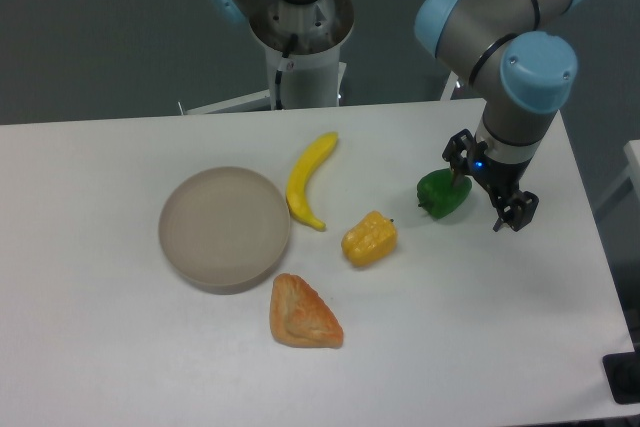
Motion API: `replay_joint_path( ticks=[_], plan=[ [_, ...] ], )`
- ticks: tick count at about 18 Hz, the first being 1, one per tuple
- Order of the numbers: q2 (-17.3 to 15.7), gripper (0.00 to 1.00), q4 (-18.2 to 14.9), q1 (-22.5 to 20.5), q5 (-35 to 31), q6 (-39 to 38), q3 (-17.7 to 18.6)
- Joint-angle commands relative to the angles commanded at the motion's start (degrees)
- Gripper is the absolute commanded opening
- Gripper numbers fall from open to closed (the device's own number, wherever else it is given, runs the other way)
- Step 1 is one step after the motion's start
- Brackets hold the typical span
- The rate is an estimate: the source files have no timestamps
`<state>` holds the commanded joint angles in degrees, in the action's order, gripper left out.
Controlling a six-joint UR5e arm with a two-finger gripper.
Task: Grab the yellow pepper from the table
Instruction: 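Move the gripper from beside the green pepper over the yellow pepper and lower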
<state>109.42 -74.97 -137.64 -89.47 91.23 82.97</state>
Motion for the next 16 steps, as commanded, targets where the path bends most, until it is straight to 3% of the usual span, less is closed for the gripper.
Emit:
replay_joint_path(
  ticks=[6, 10, 16],
  plan=[
    [0.1, 1.0, 0.0, 0.6, 0.1, -1.3, 0.3],
    [-0.5, 1.0, 0.4, 1.2, 0.4, -3.6, 3.2],
    [0.1, 1.0, 7.2, 5.5, 0.2, -9.7, 7.1]
  ],
)
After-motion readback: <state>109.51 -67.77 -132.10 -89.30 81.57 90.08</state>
